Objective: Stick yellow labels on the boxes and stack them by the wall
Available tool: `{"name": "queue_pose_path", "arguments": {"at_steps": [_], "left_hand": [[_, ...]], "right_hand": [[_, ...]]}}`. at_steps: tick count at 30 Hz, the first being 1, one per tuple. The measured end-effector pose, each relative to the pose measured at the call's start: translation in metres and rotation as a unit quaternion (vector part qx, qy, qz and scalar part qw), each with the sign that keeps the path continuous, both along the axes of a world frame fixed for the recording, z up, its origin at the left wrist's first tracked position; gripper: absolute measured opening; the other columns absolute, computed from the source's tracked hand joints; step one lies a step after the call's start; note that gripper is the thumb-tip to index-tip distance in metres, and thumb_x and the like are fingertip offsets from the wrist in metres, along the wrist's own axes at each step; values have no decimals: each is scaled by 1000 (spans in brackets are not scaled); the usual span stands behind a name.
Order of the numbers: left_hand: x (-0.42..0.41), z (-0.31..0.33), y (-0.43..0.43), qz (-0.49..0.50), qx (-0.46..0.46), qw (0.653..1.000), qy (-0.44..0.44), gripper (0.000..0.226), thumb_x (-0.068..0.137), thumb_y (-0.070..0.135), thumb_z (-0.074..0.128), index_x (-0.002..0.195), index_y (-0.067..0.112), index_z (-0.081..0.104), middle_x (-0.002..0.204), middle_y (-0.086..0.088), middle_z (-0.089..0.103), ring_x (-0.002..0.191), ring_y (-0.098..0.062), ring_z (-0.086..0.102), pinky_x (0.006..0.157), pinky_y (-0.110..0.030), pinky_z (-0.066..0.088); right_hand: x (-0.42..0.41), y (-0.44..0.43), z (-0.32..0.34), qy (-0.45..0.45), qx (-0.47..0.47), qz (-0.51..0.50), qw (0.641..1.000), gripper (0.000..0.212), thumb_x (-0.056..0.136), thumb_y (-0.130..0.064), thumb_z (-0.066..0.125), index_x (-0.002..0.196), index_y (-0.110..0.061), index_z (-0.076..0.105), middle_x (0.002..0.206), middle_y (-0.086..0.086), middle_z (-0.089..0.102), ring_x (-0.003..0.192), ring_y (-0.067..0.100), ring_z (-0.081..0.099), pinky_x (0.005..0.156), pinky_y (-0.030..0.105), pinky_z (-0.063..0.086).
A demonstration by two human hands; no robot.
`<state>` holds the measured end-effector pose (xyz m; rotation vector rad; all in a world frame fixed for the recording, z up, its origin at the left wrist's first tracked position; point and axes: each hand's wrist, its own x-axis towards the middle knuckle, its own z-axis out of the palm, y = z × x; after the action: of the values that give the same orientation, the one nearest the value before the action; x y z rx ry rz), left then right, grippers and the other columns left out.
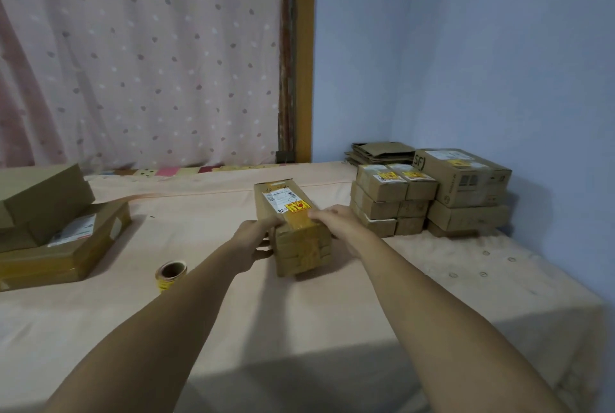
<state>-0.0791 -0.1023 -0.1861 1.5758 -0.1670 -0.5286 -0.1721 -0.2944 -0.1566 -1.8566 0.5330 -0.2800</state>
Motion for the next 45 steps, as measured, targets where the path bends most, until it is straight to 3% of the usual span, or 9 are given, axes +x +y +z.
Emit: {"name": "queue_pose_path", "arguments": {"at_steps": [3,6,8,12,17,23,37,45], "left_hand": [[-12,-2,-31,-21,-47,999,-4,74,63,46,86,126,13,66,121,-7,70,116,-25,62,88,-38,55],[-22,-5,-58,-63,-40,997,-11,89,60,45,91,137,15,57,130,0,64,123,-21,56,99,-43,49],[-29,-10,-73,-89,-10,996,-21,84,66,45,90,138,22,53,134,3,60,124,-21,52,97,-50,47],[-30,-17,-97,-98,4,995,-31,101,63,52,89,150,25,45,140,4,56,127,-23,51,93,-53,48],[-27,-22,-120,-76,-9,997,-26,79,80,40,82,149,26,46,141,1,55,127,-24,51,103,-59,47],[-20,-23,-129,-88,-12,995,-33,44,88,32,73,130,35,58,136,2,58,126,-21,51,102,-58,48],[-15,-21,-136,-97,9,994,-38,54,94,39,63,146,39,48,141,3,51,126,-20,47,94,-48,47],[-26,-14,-132,-97,4,995,-25,39,94,37,65,131,39,51,131,5,54,117,-18,50,90,-41,43]], "right_hand": [[-8,-23,-5,-35,-13,-22,999,41,87,-41,77,120,-20,69,112,-3,68,103,16,61,79,31,45],[-19,-50,-18,-44,-35,-57,997,35,93,-39,71,120,-17,73,112,-1,71,106,19,63,83,32,48],[-25,-66,-29,-26,-68,-80,994,32,94,-42,69,113,-17,74,108,0,71,105,22,65,89,37,52],[-32,-83,-44,-26,-68,-135,988,44,90,-48,72,120,-16,67,112,1,68,107,24,64,95,43,54],[-38,-96,-49,-47,-80,-154,984,48,87,-48,76,122,-17,65,116,0,67,107,21,63,91,37,53],[-37,-101,-53,-61,-86,-146,984,48,87,-49,75,122,-19,64,117,-1,66,105,19,62,89,35,53],[-32,-93,-50,-41,-106,-159,981,52,93,-50,68,132,-16,59,126,2,63,111,21,59,84,32,47],[-32,-89,-53,-35,-109,-172,978,51,95,-50,66,133,-18,56,129,3,59,114,24,58,90,37,51]]}}
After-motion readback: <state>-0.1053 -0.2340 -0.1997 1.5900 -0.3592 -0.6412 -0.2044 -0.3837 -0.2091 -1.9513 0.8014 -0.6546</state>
